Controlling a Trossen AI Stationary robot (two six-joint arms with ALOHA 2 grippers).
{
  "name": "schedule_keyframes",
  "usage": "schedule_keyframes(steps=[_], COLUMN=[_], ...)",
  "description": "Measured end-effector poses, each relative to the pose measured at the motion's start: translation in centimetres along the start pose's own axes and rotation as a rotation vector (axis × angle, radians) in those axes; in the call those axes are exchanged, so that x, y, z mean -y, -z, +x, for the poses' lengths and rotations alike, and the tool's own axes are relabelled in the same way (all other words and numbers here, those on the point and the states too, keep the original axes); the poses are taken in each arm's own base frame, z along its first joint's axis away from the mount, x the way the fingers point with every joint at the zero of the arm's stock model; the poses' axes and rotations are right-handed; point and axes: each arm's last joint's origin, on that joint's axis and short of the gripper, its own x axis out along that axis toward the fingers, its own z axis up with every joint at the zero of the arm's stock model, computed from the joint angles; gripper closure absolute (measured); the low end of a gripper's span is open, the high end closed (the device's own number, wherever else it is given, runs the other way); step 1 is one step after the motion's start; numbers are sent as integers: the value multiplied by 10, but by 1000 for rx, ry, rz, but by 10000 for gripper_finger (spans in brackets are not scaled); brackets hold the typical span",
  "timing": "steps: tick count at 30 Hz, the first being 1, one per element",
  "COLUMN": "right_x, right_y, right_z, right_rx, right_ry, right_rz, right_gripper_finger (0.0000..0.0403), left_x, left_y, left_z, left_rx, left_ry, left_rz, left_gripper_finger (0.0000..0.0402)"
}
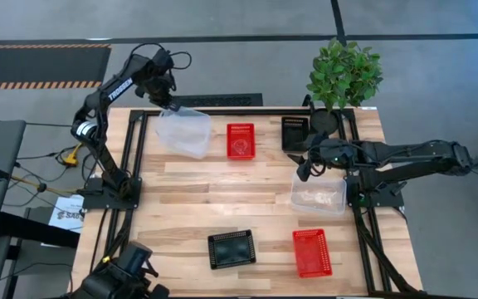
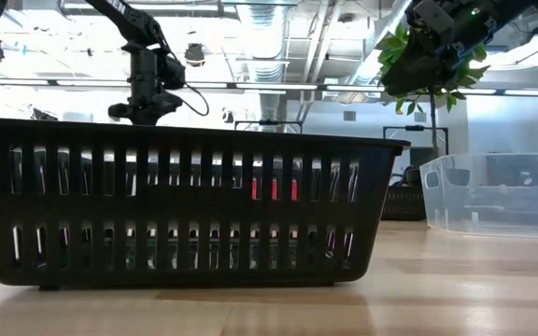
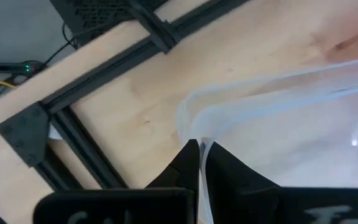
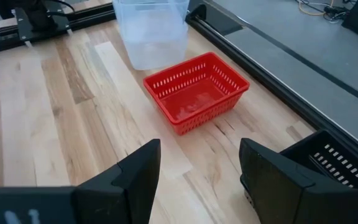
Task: Stack baskets by color
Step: Stack the bottom left transparent bin on the top left transparent bin
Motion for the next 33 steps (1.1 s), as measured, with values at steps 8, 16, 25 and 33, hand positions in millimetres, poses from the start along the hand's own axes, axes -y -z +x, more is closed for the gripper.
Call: schedule_keyframes(steps=[8, 16, 25, 33], right_x=[0, 0, 0, -1], right_y=[0, -1, -2, -1], right_z=[0, 0, 0, 0], right_rx=[0, 6, 15, 6], right_ry=[0, -2, -4, -34], right_rz=[1, 4, 8, 9], right_gripper_finger=[163, 163, 163, 163], left_x=[-6, -17, -20, -16], left_y=[2, 7, 11, 10], left_z=[33, 46, 46, 46], left_rx=[21, 0, -23, 9], left_ry=[30, -87, -199, -280], left_rz=[17, -83, -244, -349], left_gripper_finger=[401, 401, 401, 401])
